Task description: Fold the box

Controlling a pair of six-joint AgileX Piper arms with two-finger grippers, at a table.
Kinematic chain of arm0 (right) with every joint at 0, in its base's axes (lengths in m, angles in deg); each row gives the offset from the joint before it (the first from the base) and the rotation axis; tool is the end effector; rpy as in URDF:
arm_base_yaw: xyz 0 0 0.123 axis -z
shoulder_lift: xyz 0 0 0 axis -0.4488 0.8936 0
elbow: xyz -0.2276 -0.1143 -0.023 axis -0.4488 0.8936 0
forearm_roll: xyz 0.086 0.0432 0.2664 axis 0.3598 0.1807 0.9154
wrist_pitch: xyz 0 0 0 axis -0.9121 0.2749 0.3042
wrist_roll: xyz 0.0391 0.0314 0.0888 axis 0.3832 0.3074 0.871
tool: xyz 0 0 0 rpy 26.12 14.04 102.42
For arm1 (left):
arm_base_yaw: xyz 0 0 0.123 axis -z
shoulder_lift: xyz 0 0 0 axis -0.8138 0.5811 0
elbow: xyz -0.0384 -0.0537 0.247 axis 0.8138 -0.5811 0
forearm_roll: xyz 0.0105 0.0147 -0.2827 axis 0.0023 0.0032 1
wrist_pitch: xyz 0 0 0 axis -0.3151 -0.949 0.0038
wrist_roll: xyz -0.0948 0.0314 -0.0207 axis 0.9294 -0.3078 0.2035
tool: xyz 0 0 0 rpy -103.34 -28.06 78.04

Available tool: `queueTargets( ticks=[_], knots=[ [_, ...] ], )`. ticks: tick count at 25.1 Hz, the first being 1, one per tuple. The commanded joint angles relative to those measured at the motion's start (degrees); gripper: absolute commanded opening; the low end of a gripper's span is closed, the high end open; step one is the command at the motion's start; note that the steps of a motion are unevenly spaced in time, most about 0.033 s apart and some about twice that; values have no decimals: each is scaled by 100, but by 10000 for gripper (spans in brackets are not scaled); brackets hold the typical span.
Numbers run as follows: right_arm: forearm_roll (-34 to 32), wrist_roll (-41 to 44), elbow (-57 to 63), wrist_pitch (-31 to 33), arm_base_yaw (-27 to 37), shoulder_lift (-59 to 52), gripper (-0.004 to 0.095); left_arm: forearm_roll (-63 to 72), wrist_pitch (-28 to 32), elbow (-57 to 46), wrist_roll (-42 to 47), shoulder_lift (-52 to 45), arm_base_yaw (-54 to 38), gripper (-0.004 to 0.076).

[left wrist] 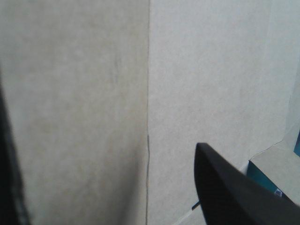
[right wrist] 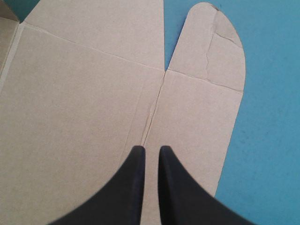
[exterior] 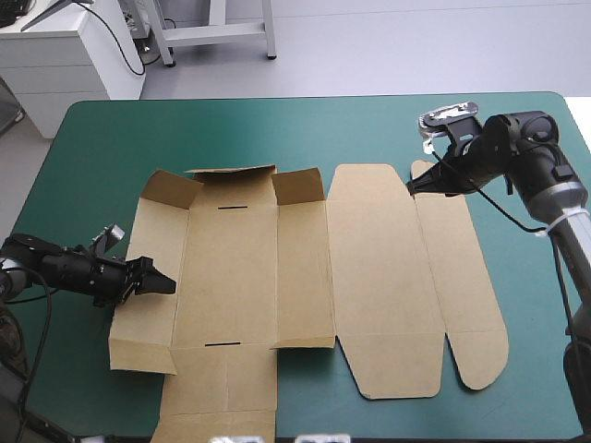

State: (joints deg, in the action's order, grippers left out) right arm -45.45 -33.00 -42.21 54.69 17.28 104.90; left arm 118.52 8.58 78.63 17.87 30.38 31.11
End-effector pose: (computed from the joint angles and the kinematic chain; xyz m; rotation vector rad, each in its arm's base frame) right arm 0.3707 0.0671 0.3245 -0.4391 2.5605 0.0744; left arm 0.2774 0.0453 0.1213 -0.1291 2.8421 -1.1421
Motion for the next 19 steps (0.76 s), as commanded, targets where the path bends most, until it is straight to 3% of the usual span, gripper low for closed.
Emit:
queueTargets(
  ticks=[1,11,15,19],
  knots=[
    [20,-31,-146,-111,36,-245,87,-547,-343,-97,6,-66,34,323],
    [5,-31,-146,-98,36,-245,87,-508,-10,-97,290,-66,34,-6],
    [5,-76,-146,-76,36,-245,87,-212,183,-57,290,-66,34,-8],
    [1,-221,-146,-93,36,-245,87,-205,-441,808,265,-66,131,-8]
  ],
)
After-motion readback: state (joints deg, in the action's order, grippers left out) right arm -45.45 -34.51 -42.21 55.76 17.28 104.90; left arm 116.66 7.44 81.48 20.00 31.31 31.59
